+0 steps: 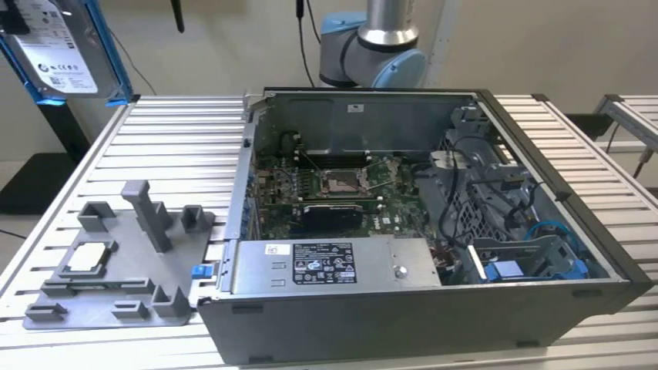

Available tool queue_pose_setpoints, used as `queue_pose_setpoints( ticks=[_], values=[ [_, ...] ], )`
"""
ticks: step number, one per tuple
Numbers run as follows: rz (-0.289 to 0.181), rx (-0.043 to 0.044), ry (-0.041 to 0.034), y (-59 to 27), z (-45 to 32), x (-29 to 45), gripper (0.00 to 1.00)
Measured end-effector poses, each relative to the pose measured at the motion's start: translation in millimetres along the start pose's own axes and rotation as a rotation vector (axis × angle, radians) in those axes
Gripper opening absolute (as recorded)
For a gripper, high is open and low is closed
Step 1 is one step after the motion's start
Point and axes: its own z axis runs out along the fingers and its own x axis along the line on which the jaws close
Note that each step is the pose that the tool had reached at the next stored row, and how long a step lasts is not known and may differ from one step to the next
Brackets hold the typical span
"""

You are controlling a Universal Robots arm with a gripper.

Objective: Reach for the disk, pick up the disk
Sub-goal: 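Pick up the disk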

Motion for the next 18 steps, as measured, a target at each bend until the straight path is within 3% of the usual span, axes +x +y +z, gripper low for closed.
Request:
queue_pose_setpoints(
  ticks=[18],
  values=[
    [0.000,-0.0007,0.0000,-45.9,-0.5,-4.0,0.00]
  ],
)
